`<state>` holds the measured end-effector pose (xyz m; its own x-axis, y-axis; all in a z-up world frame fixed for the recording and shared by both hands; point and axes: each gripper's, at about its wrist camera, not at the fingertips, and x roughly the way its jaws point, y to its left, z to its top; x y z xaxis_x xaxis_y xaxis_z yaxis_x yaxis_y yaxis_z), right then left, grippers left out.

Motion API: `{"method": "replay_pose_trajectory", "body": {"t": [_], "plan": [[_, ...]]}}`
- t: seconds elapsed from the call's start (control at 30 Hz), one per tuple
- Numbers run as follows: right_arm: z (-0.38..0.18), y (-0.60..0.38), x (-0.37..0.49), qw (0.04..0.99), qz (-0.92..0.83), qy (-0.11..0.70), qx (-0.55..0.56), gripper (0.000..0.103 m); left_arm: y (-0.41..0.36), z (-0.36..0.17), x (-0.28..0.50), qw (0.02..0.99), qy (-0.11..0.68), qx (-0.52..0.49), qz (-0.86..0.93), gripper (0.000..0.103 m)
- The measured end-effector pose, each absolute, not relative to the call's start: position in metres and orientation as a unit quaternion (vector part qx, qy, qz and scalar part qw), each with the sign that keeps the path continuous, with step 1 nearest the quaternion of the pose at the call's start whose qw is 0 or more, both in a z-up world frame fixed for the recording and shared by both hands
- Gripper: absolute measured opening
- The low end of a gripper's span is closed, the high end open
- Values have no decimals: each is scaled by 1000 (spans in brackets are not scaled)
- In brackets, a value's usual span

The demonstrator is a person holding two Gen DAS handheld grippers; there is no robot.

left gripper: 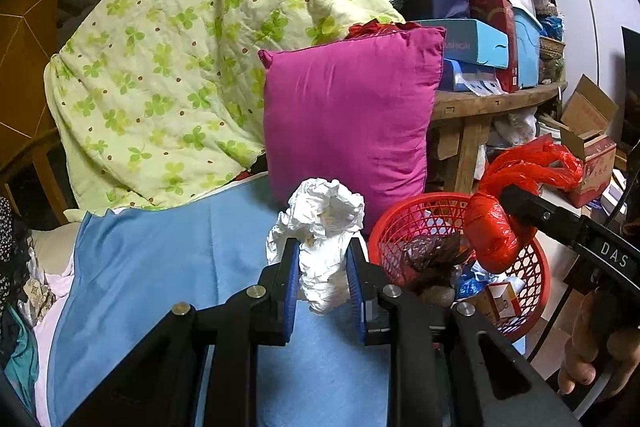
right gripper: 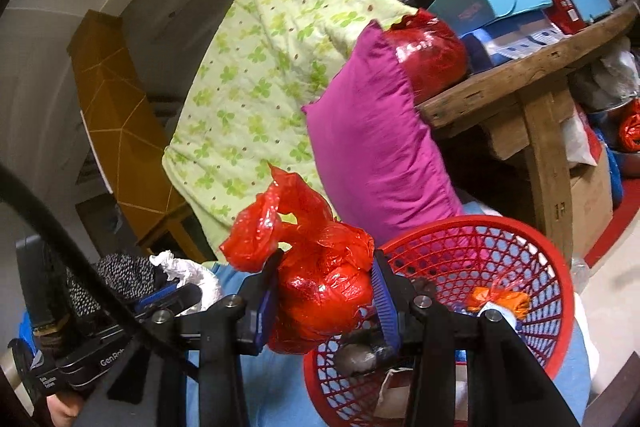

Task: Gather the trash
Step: 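Carry the white tissue and red bow over the red basket with both tools, then open the left tool to drop the white tissue while the right tool drops the red bow into the basket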

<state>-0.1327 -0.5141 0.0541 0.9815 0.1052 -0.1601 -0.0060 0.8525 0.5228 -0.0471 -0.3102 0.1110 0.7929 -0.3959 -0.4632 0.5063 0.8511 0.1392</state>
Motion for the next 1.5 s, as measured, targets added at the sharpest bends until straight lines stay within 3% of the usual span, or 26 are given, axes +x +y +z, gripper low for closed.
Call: {"method": "replay_pose_trajectory", "body": {"t": [0.67, 1.5], "plan": [[52, -546, -150, 950, -18, 68, 305, 46, -339, 116, -49, 919, 209, 114, -314, 24], [44, -574, -165, 934, -131, 55, 328, 47, -392, 85, -45, 878, 242, 124, -394, 25]]}}
